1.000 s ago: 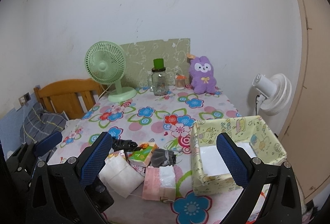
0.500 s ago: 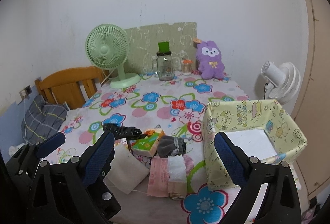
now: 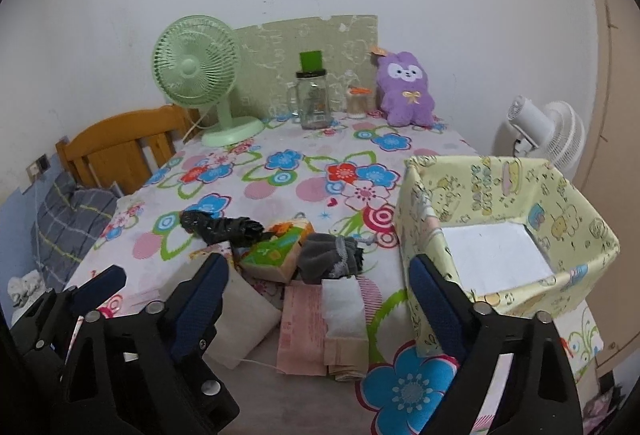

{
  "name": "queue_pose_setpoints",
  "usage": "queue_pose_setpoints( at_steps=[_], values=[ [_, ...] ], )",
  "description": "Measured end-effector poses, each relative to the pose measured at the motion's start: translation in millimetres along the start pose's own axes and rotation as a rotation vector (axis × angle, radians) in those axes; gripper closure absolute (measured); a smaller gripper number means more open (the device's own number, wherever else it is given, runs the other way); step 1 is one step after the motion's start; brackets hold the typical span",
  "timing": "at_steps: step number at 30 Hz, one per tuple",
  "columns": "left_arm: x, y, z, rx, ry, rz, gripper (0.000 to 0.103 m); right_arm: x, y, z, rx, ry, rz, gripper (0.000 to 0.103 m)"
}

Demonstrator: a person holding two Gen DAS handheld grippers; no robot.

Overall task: Organize soft objects
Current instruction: 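Move the right tool toward the white tissue pack beside the pink packet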

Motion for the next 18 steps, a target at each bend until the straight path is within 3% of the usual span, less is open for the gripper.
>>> queue_pose_setpoints(
  at_steps=[6, 18],
  values=[
    [5.6, -11.2, -8.3, -0.022, 0.001, -0.018, 0.016, 0.9, -11.8, -11.9, -0.034, 0.002, 0.003, 0.012],
    [11.0, -29.9, -28.2, -0.071, 0.014, -0.015, 0.021, 11.6, -34.1, -31.7, -0.103, -0.016, -0.014, 0.028]
  ],
)
Point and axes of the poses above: each gripper's, at about its wrist camera, not at the fingertips, and z roughly against the way its jaws point, x to its right, y to its top, the point moved 5 cm from there along -z, roughly the way its jaws point, and after that the axes turned 3 degrees about y, right-handed, at the moved point
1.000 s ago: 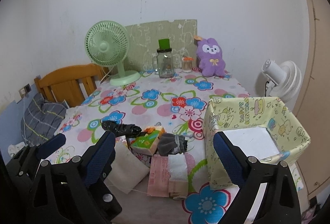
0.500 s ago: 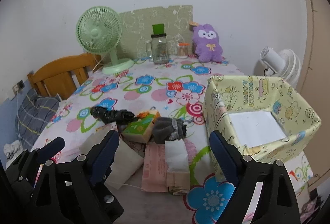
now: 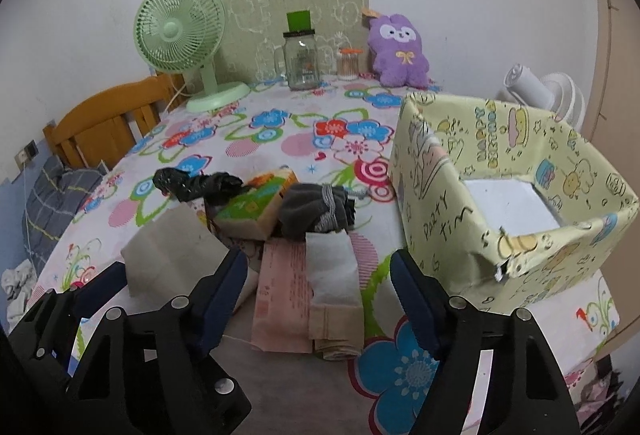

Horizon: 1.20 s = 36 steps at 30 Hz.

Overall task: Organize soft objects
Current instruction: 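Move the right tool toward the white tissue pack beside the pink packet, then close the right gripper on the white tissue pack and lift it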

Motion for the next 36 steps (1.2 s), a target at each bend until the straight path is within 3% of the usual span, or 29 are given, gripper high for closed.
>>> queue_pose_setpoints(
  at_steps=[6, 14, 18, 23, 28, 30, 36],
  values=[
    [-3.0, -4.8, -9.1, -0.021, 0.038, 0.029, 0.03, 2.8, -5.6, -10.6, -0.037, -0.004, -0.014, 0.03],
    [0.3, -9.9, -16.0, -0.042, 0.054, 0.031, 0.041, 10.0, -11.5, -25.7, -0.094, -0.003, -0.051, 0.042],
    [4.6, -10.9, -16.6, -0.037, 0.059, 0.016, 0.045, 12.6, -13.7, -31.6, -0.119, -0.006, -0.065, 0.055],
    [8.7, -12.2, -17.7, -0.037, 0.063, 0.001, 0.05, 12.5, -16.3, -36.4, -0.15, 0.004, -0.073, 0.061],
    [14.2, -11.4, -16.3, -0.027, 0.051, -0.022, 0.057, 8.1, -15.5, -35.0, -0.147, 0.007, -0.048, 0.078],
    [13.2, -11.0, -16.4, -0.026, 0.051, -0.022, 0.064, 7.7, -14.0, -34.3, -0.144, 0.001, -0.037, 0.093],
    [13.0, -9.5, -13.4, -0.018, 0.051, -0.021, 0.072, 5.5, -11.6, -32.2, -0.134, 0.005, -0.034, 0.095]
  ],
)
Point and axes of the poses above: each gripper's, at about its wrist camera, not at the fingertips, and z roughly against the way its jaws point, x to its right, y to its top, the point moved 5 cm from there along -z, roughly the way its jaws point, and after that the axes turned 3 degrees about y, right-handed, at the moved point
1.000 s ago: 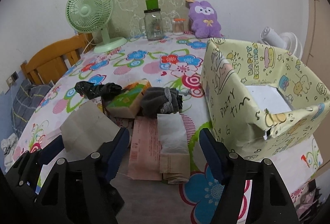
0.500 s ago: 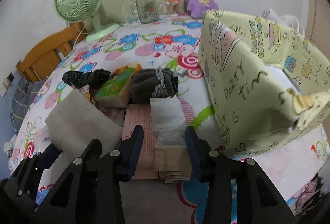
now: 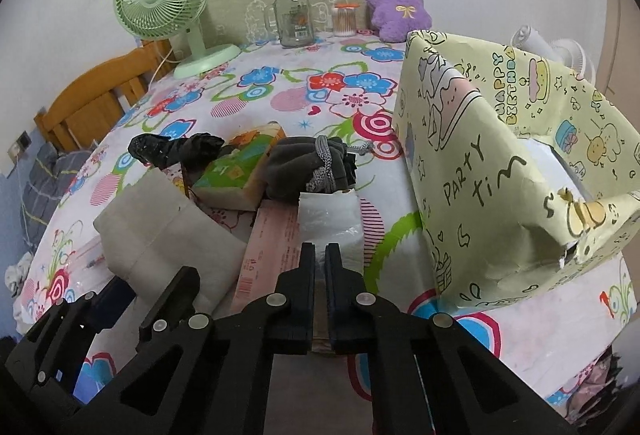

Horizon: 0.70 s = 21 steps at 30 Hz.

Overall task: Organize soft objects
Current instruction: 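Close the right gripper on the white tissue pack and lift it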

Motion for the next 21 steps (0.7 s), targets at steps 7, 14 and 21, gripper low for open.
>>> queue_pose_setpoints(
  at_steps=[7, 14, 21],
  values=[
    [-2.0, 1.3, 1.6, 0.01, -0.004, 0.014, 0.075, 8.9, 1.6, 0.4, -0.009, -0.045, -0.03, 0.092],
    [-2.4, 1.8, 1.3, 0.012, 0.0, 0.002, 0.075, 15.1, -3.6, -2.2, -0.021, -0.014, -0.09, 0.036],
    [1.5, -1.0, -1.5, 0.013, 0.013, -0.016, 0.075, 9.8, -4.6, -10.9, -0.045, 0.019, -0.068, 0.062]
  ],
)
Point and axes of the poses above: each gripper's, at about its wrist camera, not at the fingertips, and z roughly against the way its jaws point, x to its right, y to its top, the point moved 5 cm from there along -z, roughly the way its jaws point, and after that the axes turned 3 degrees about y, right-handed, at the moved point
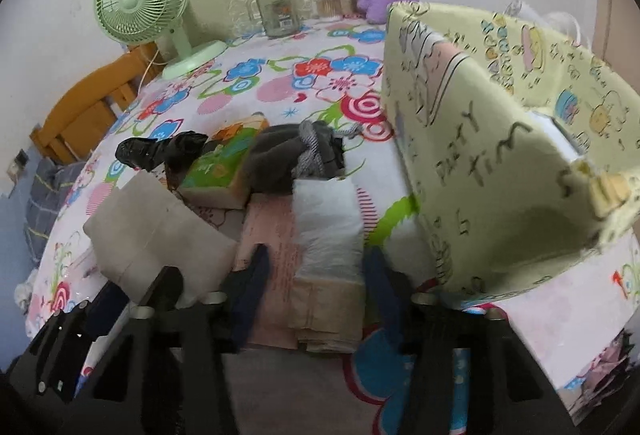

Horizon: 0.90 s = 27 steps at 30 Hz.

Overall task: Organize soft objects
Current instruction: 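Close the right gripper on the white tissue pack and lift it, then carry the white tissue pack with the right gripper over the gift box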

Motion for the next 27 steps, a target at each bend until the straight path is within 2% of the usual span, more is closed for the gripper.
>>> queue_pose_setpoints(
  at_steps=[1, 7, 15, 27],
  values=[
    [0.3, -0.3, -0.1, -0.001, -0.001, 0.0, 0.075, -2.6, 1.0, -0.4, 0.001, 0.001, 0.017, 0.068],
    [0.7, 1.8, -0.1, 0.003, -0.007, 0.001, 0.08, -6.2, 2.3, 0.0, 0.002, 0.001, 0.037, 0.086],
    [-0.9, 11.6, 10.5, 0.027, -0.021, 0.012, 0.09, -10.2, 8.7, 15.2, 0.041, 0.007, 0.058, 0.087],
    [-6.0, 31.0, 39.0, 0.078, -0.04, 0.035, 0.09, -23.4, 24.8, 49.3, 0.102, 0.022, 0.088, 0.087]
  ],
)
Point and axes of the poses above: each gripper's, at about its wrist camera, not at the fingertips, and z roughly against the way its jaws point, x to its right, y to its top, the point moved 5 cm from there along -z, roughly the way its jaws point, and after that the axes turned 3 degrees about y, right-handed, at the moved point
